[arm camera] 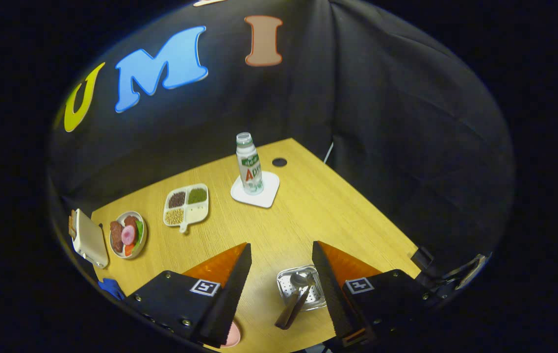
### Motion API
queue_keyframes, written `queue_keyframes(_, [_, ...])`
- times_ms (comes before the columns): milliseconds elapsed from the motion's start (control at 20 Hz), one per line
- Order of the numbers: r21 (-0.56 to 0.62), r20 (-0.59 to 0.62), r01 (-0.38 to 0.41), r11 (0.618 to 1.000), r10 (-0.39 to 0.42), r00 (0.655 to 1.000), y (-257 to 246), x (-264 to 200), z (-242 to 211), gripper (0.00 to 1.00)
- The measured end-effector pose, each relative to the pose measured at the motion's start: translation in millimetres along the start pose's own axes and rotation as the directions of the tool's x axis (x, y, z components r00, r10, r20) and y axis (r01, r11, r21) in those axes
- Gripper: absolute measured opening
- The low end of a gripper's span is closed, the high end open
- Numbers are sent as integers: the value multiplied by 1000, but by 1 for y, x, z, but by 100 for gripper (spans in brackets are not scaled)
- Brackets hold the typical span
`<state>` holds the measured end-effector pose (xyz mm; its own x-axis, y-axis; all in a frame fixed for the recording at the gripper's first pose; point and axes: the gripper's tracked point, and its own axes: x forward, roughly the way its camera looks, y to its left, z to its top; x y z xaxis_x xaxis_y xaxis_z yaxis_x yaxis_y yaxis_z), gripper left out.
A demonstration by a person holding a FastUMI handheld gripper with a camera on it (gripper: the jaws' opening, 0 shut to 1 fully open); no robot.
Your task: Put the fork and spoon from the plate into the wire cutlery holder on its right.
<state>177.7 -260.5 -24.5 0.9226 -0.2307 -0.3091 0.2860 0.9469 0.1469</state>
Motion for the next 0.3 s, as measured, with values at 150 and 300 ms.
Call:
queue_keyframes(150, [-45, 179, -11, 999, 19, 984, 9, -36, 35, 78])
queue_keyframes(300, [-78, 320, -50, 996, 73, 944, 32, -72, 66, 78])
